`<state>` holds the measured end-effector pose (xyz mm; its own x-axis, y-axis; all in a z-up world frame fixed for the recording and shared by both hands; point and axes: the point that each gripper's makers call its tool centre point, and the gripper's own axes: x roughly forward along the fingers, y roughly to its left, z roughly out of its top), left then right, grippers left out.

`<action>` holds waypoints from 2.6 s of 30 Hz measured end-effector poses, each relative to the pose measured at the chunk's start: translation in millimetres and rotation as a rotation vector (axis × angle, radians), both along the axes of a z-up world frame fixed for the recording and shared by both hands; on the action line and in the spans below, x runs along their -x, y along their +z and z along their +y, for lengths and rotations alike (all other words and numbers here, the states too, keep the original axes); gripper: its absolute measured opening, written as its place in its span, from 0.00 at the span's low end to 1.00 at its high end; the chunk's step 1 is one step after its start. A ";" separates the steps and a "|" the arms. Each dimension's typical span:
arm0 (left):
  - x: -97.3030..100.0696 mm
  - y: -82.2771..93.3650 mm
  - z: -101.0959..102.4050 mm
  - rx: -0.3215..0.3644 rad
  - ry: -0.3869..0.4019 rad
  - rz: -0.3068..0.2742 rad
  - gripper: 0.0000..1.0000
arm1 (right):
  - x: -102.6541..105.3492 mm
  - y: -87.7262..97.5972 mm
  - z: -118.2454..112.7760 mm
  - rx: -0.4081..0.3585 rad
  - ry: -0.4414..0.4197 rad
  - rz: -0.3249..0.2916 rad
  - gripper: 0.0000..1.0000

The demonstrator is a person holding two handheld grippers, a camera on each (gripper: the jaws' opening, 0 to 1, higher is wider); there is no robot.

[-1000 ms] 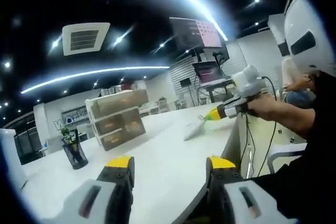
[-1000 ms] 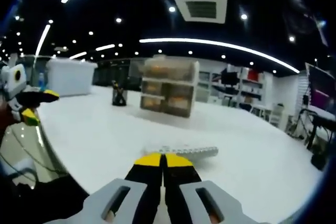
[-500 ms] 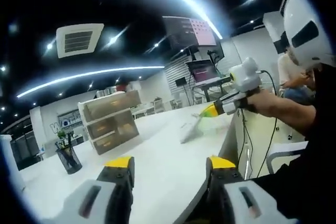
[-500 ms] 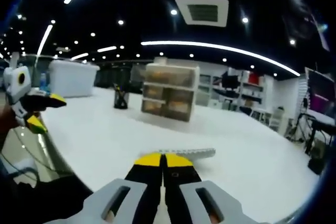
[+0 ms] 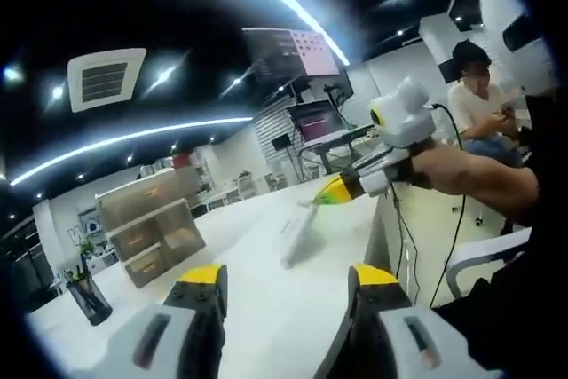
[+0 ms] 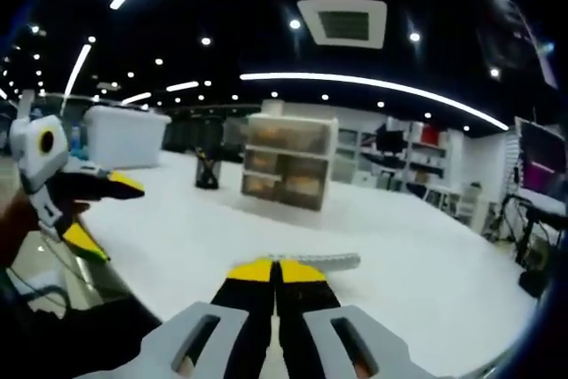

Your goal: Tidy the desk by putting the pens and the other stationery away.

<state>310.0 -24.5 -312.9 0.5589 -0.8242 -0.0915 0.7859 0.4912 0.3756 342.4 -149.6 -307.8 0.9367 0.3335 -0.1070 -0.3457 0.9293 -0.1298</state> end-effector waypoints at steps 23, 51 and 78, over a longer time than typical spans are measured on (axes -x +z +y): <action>-25.2 -12.5 -76.2 -0.137 -0.056 -0.092 0.54 | 12.9 1.3 1.2 -0.019 0.021 0.003 0.00; -45.8 -23.1 -110.0 -0.283 -0.016 -0.275 0.26 | 25.7 3.8 14.5 -0.048 0.066 0.025 0.00; -45.8 -16.8 -85.7 -0.463 0.084 -0.508 0.07 | 27.2 13.1 38.6 -0.016 0.122 -0.031 0.03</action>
<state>355.8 -110.2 -329.6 0.6856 -0.7156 -0.1336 0.4238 0.2432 0.8725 315.2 -111.0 -294.7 0.8918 0.4468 -0.0719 -0.4525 0.8826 -0.1273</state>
